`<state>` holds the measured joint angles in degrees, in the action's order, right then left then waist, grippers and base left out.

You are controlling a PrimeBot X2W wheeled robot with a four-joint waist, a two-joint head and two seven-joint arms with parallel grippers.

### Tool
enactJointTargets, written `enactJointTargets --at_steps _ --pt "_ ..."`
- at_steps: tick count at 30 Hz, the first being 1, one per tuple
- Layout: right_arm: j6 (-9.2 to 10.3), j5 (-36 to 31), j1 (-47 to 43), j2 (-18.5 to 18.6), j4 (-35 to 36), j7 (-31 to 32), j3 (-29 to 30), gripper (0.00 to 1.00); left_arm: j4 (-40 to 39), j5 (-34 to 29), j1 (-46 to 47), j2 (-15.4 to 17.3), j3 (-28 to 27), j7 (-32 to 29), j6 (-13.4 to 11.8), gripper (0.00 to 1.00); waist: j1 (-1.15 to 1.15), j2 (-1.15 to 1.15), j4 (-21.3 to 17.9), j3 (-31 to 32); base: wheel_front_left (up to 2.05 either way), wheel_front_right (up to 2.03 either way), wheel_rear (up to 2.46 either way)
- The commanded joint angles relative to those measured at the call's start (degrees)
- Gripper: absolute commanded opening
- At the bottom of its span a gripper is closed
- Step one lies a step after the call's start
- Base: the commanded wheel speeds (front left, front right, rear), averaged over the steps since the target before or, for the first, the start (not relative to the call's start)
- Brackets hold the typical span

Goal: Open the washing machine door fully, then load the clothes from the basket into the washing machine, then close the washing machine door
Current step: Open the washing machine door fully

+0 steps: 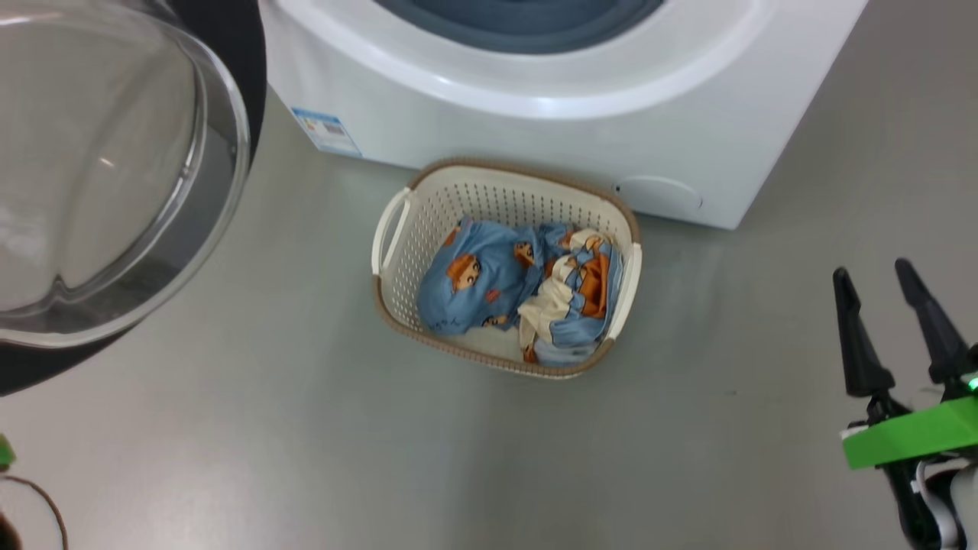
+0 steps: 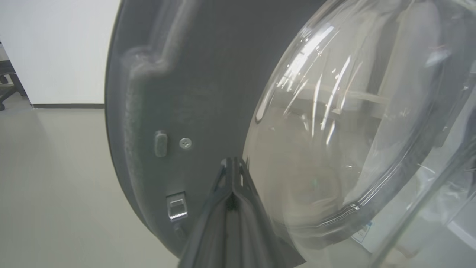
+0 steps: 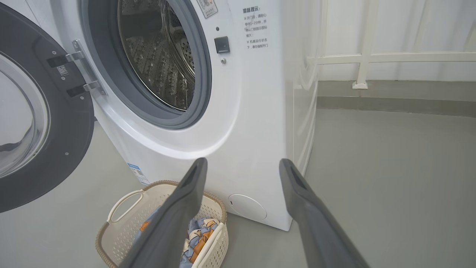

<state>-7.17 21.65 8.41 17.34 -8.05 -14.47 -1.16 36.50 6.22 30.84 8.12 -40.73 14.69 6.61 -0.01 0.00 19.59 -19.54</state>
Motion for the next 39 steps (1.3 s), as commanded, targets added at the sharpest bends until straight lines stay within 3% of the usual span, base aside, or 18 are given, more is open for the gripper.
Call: enactJointTargets --at_steps 1,7,14,17,18,20,21,22,39 --pt "-0.32 0.2 -1.1 0.3 0.9 -0.5 -1.1 1.00 -2.3 -0.5 -2.0 2.7 -0.5 0.3 0.5 0.00 0.01 0.00 -0.2 2.7 0.00 0.00 0.00" --pt "-0.32 0.0 -3.3 -1.5 0.2 -0.5 -0.5 1.00 -6.7 2.6 -7.3 0.4 5.7 0.3 0.8 0.00 0.01 0.00 0.2 6.7 0.00 0.00 0.00" --pt "-0.32 -0.1 -4.3 -2.7 -0.3 -0.5 -0.9 1.00 -12.1 6.6 -13.1 0.7 13.9 0.3 0.9 0.02 0.01 0.00 -0.5 9.4 0.00 0.00 0.00" --pt "-0.32 -0.1 -4.4 -3.1 -0.3 -0.5 -0.9 1.00 -14.9 7.6 -15.2 0.5 17.1 0.3 0.9 0.30 0.01 0.00 -1.1 10.4 0.00 0.00 0.00" --pt "-0.32 -0.2 -4.5 -3.2 -0.4 -0.5 -0.9 1.00 -15.9 7.8 -16.0 0.6 18.4 0.3 0.9 0.49 0.01 0.00 -1.4 10.7 0.00 0.00 0.00" --pt "-0.32 -0.3 -4.7 -3.5 -0.5 -0.5 -0.8 1.00 -17.3 7.5 -17.6 1.1 20.9 0.3 0.9 0.75 0.01 0.00 -2.0 11.4 0.00 0.00 0.00" --pt "-0.32 -0.3 -4.8 -3.6 -0.5 -0.5 -0.8 1.00 -18.0 7.5 -18.3 1.1 21.9 0.3 0.9 0.94 0.01 0.00 -2.4 11.6 0.00 0.00 0.00" --pt "-0.32 -0.4 -4.8 -3.7 -0.5 -0.5 -0.8 1.00 -18.5 7.4 -19.0 1.1 22.8 0.3 0.9 1.00 0.01 0.00 -2.8 11.8 0.00 0.00 0.00" --pt "-0.32 -0.6 -5.0 -4.5 -0.6 -0.5 0.2 1.00 -23.2 10.4 -23.1 1.2 31.9 0.3 0.9 1.00 0.01 0.00 -11.2 13.0 0.00 0.00 0.00"
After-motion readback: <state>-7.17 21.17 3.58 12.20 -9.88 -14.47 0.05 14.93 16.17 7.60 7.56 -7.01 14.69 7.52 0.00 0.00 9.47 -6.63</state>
